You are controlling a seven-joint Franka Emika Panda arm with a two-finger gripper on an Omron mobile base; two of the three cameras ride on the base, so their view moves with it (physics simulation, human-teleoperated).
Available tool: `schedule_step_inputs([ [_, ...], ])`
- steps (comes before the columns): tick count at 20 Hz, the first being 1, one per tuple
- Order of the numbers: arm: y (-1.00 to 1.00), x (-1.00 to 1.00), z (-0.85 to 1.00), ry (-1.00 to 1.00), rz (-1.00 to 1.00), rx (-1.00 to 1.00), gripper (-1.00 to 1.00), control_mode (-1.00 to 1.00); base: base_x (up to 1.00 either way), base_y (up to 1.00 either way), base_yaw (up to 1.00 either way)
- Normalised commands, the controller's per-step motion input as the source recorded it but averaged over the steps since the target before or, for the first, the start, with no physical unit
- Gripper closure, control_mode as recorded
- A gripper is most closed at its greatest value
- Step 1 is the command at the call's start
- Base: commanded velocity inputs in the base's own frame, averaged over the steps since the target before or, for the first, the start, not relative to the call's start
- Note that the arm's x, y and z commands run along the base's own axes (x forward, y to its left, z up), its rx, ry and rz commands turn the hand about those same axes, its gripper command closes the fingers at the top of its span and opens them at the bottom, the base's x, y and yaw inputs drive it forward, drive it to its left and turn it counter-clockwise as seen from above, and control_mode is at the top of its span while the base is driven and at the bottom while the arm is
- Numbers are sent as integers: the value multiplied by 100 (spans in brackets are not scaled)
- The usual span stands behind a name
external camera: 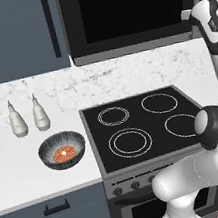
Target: Open the microwave, place the bowl with waffle inside the microwave, then close the microwave door and turn it on.
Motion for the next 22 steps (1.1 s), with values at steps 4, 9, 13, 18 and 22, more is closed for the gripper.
schedule_step_inputs([
  [4,0,4,0,0,0,0,-100,-100,0,0,0],
  [9,0,0,0,0,0,0,100,-100,0,0,0],
  [13,0,0,0,0,0,0,100,-100,0,0,0],
  [18,0,0,0,0,0,0,100,-100,0,0,0],
  [22,0,-37,0,3,0,0,100,-100,0,0,0],
])
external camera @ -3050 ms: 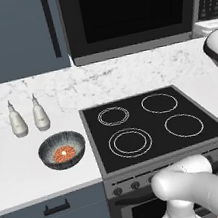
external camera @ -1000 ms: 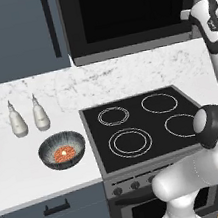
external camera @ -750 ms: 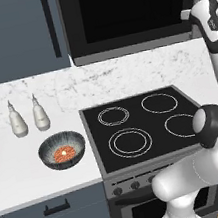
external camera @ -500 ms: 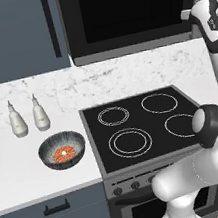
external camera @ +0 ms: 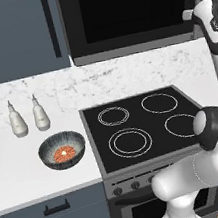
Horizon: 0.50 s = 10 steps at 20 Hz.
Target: Open the microwave, place the bowl with waffle inside the microwave, then close the microwave door and turn it on.
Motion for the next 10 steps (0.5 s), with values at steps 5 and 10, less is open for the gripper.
schedule_step_inputs([
  [5,0,-100,-11,0,0,0,100,-100,0,0,0],
  [10,0,-100,-11,0,0,0,100,-100,0,0,0],
])
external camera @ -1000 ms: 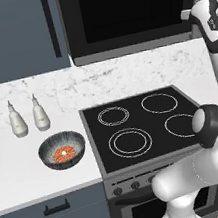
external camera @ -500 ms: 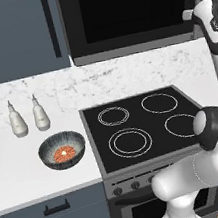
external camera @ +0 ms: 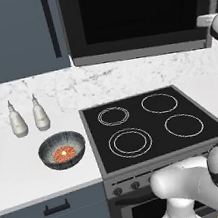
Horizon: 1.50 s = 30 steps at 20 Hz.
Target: Open the microwave, place the bowl with waffle inside the microwave, then close the microwave door and turn it on.
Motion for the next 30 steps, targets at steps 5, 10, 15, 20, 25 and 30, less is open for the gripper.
schedule_step_inputs([
  [5,0,-100,-12,0,0,0,100,-100,0,0,0],
  [10,10,-100,-13,0,-1,0,100,-100,0,0,0],
  [15,27,-100,-16,0,-1,-1,100,-100,0,0,0],
  [20,33,-59,-14,0,-1,-2,100,-100,0,0,0],
  [25,1,0,0,0,0,0,100,-100,0,0,0],
  [30,0,0,0,0,0,0,-100,-100,0,0,0],
])
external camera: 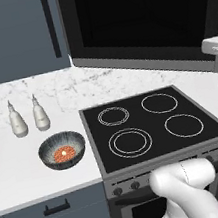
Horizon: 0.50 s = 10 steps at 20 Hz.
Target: Open the microwave, place the bowl with waffle inside the microwave, then close the microwave door and turn it on.
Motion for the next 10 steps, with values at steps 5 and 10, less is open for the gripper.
schedule_step_inputs([
  [5,0,-5,0,-1,0,0,-100,-100,0,0,0],
  [10,-55,-92,0,-9,3,0,-100,-100,0,0,0],
])
